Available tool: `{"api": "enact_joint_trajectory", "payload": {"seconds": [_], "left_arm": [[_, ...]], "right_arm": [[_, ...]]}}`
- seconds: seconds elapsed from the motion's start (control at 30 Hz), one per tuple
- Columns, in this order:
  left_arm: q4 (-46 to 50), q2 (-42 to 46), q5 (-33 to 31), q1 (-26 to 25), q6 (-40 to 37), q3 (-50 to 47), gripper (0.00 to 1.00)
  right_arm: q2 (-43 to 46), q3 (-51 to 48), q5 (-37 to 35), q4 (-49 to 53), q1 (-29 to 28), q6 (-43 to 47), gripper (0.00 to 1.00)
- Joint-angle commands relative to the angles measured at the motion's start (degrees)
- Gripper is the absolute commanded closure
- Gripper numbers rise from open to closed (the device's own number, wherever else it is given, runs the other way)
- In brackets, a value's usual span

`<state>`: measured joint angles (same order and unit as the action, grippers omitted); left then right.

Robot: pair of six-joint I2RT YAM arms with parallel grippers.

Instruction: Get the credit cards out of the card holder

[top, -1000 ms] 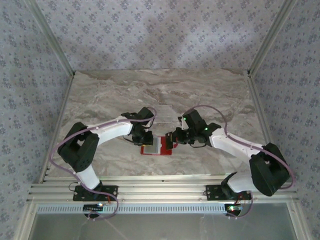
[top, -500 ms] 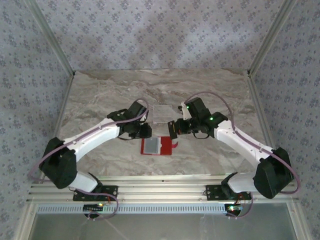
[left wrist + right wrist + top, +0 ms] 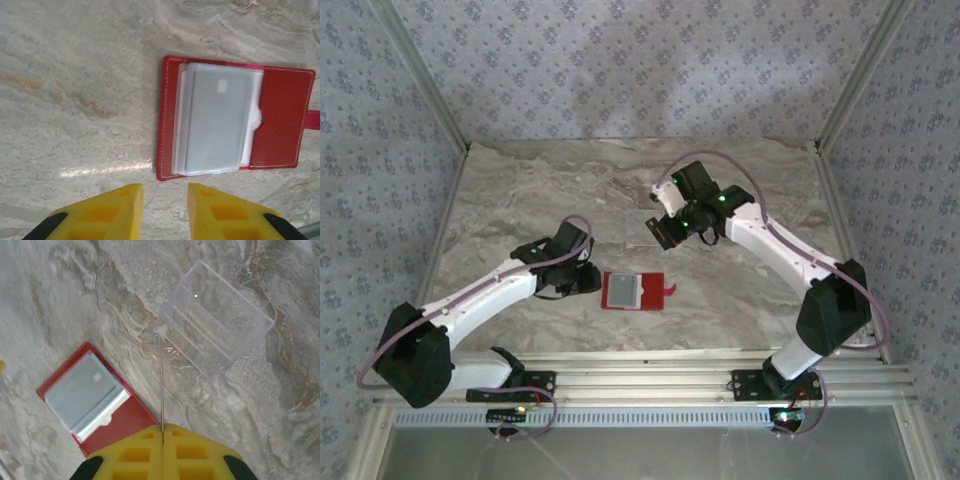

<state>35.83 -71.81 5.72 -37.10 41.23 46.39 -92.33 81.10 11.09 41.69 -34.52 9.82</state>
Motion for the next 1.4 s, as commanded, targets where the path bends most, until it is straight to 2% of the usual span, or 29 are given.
{"api": "enact_joint_trajectory", "payload": {"seconds": [0.0, 0.17, 0.37, 0.57, 0.87, 1.1, 1.37], "left_arm": [[-0.4, 2.4, -0.1, 0.3, 1.8, -2.5, 0.69], [-0.6, 4.8, 0.0, 0.5, 2.4, -4.6, 0.69], [-0.1, 9.1, -0.7, 0.6, 4.2, -6.5, 0.69], [-1.4, 12.8, -0.2, 0.5, 6.4, -9.6, 0.69], [-0.7, 15.1, -0.2, 0.6, 8.1, -10.1, 0.7], [0.2, 16.8, -1.4, 0.6, 8.7, -10.4, 0.71], [0.6, 16.5, -1.8, 0.6, 8.5, -10.2, 0.71]], "right_arm": [[-4.0, 5.6, -2.3, 7.5, -2.0, 19.3, 1.0], [-11.7, 13.3, -8.0, 13.6, -5.4, 36.5, 1.0], [-21.5, 26.4, -7.7, 22.3, -4.5, 45.0, 1.0], [-29.6, 36.9, -7.7, 27.4, -4.2, 48.7, 1.0], [-38.9, 49.2, -10.6, 31.8, -2.9, 48.9, 1.0], [-42.5, 51.7, -11.7, 32.2, -2.0, 49.3, 1.0], [-44.8, 51.7, -7.7, 35.4, -1.7, 49.6, 1.0]]}}
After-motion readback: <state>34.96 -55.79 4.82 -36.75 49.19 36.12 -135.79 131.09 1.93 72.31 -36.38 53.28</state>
